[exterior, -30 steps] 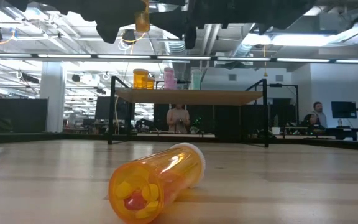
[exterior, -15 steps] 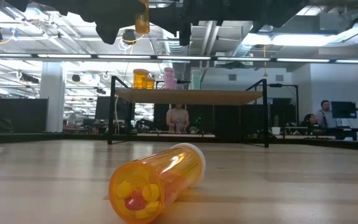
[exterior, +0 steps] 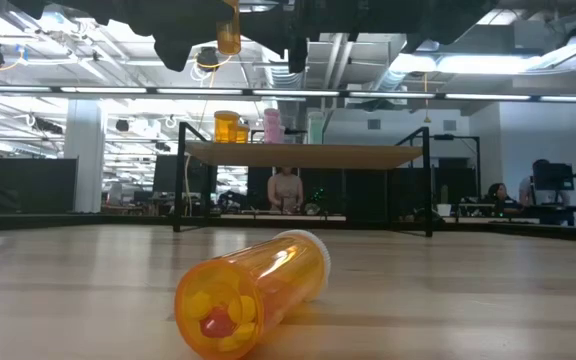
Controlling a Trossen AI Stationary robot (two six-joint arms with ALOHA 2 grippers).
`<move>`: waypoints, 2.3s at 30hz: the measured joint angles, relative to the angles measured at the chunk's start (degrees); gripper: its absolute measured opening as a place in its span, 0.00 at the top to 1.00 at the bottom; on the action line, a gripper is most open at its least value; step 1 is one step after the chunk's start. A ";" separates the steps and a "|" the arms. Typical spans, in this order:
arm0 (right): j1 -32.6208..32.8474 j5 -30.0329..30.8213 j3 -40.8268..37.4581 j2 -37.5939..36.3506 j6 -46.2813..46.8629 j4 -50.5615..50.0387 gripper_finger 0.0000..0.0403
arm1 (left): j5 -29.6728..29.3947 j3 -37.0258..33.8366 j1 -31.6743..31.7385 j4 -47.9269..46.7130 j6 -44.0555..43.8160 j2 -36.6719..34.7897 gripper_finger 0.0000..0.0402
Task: Pick and place medicine bottles onto shelf by color
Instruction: Put the top small orange pill bottle on the shelf
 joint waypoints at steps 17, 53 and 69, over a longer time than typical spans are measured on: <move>0.04 0.00 0.00 0.00 0.10 0.09 0.62 | -0.04 -0.04 0.00 0.00 -0.01 0.00 0.74; -4.49 3.49 -3.43 -12.51 -7.36 -8.99 0.63 | -6.19 -0.07 -0.44 -15.45 -2.96 -9.53 0.39; -20.81 15.45 -21.20 -21.00 -9.91 11.02 0.62 | -6.75 -0.07 -0.68 -14.39 -2.85 -9.49 0.39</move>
